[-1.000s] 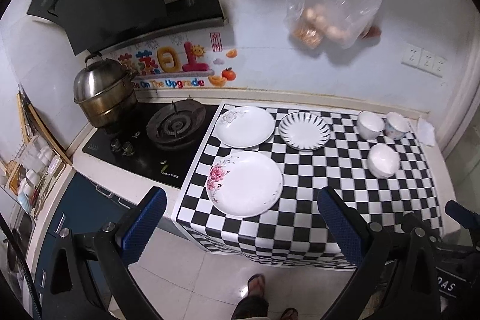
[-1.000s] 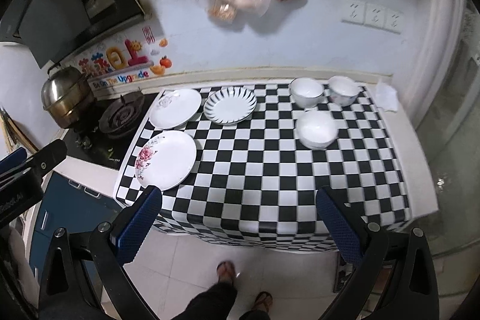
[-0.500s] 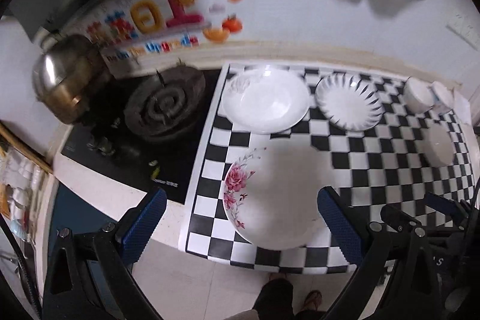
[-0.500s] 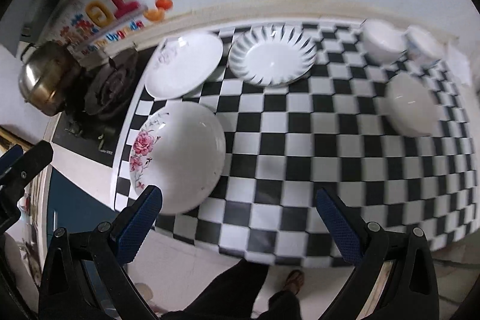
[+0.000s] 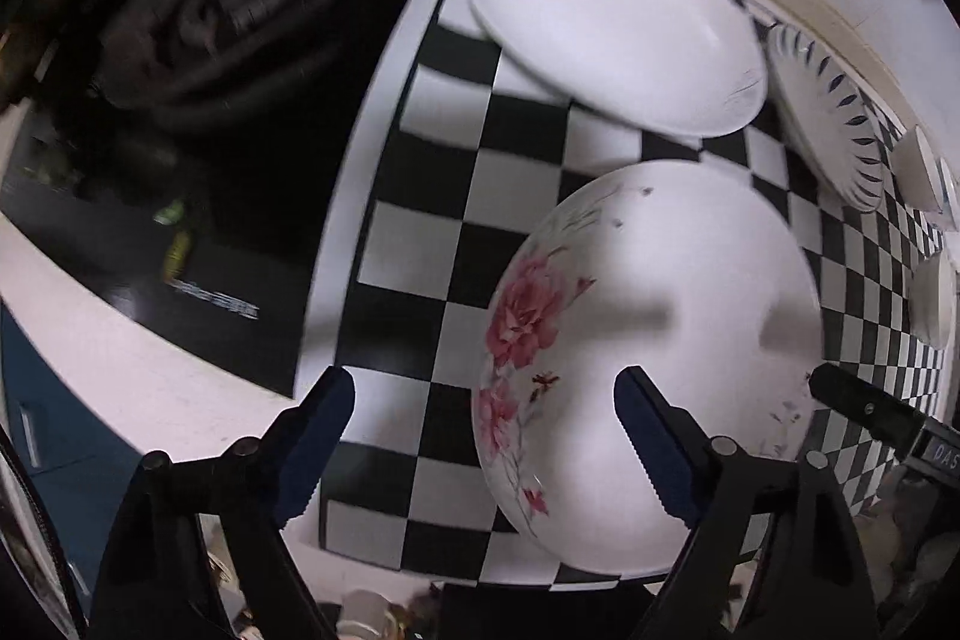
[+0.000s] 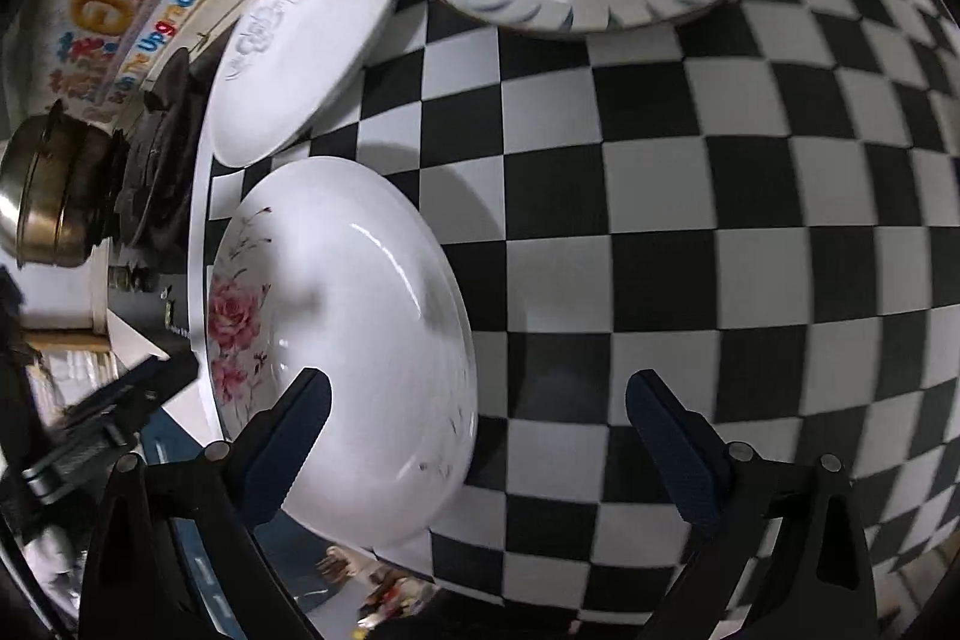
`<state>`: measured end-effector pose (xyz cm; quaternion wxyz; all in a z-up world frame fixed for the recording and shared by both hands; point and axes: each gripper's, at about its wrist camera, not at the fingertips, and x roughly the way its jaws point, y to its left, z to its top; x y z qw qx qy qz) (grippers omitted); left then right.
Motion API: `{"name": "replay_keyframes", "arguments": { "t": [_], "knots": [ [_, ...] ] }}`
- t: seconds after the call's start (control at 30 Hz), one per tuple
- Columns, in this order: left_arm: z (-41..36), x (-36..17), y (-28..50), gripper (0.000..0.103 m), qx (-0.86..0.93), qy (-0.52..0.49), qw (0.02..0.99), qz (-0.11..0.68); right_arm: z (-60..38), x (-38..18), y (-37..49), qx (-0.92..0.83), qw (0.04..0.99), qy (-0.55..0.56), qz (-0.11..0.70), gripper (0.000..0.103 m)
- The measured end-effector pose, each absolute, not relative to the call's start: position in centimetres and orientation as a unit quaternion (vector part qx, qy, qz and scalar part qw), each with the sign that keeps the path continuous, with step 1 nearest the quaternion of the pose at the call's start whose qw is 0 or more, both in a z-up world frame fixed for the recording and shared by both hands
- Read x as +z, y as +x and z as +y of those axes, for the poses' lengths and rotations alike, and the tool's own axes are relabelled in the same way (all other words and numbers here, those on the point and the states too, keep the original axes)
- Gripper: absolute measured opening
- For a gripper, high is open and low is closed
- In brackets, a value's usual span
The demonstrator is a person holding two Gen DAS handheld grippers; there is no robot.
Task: Organize plates and bowls
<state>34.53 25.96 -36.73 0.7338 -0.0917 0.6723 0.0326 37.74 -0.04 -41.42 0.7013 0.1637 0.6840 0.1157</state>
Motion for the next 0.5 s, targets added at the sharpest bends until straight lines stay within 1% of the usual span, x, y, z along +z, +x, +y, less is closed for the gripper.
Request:
{"name": "replay_keyframes", "arguments": {
  "t": [0.03,0.1,0.13,0.2,0.23,0.33,0.37,0.4,0.43,0.47,0.5],
  "knots": [
    [26.2,-37.3,34.8,0.085,0.028,-0.096,0.730,0.676,0.1,-41.9,38.0,0.115,0.699,0.168,0.685,0.099],
    [26.5,-38.2,35.3,0.075,0.022,-0.100,0.726,0.680,0.6,-42.8,38.6,0.113,0.694,0.173,0.690,0.095],
    [26.5,-38.6,35.4,0.071,0.018,-0.100,0.724,0.683,0.7,-43.1,38.7,0.112,0.693,0.174,0.691,0.096],
    [26.5,-39.2,35.7,0.058,0.010,-0.098,0.718,0.690,1.4,-43.0,39.3,0.116,0.695,0.168,0.689,0.089],
    [26.5,-39.5,35.8,0.055,0.004,-0.098,0.713,0.694,1.6,-42.8,39.5,0.117,0.695,0.167,0.689,0.088],
    [26.3,-39.2,35.8,0.050,-0.013,-0.099,0.718,0.689,2.2,-42.8,40.0,0.115,0.697,0.161,0.689,0.079],
    [26.1,-39.0,35.9,0.047,-0.022,-0.099,0.717,0.689,2.4,-42.7,40.1,0.112,0.698,0.158,0.689,0.073],
    [26.0,-38.9,35.9,0.043,-0.026,-0.099,0.718,0.689,2.6,-42.7,40.2,0.112,0.698,0.157,0.690,0.061],
    [25.9,-38.7,35.9,0.040,-0.031,-0.100,0.718,0.688,2.6,-42.8,40.1,0.113,0.696,0.156,0.692,0.055],
    [25.7,-38.6,35.9,0.035,-0.038,-0.103,0.716,0.689,2.7,-42.9,40.0,0.116,0.692,0.156,0.695,0.039],
    [25.4,-38.5,35.9,0.028,-0.044,-0.105,0.715,0.690,2.8,-43.2,40.0,0.117,0.686,0.155,0.701,0.031]
  ]
}}
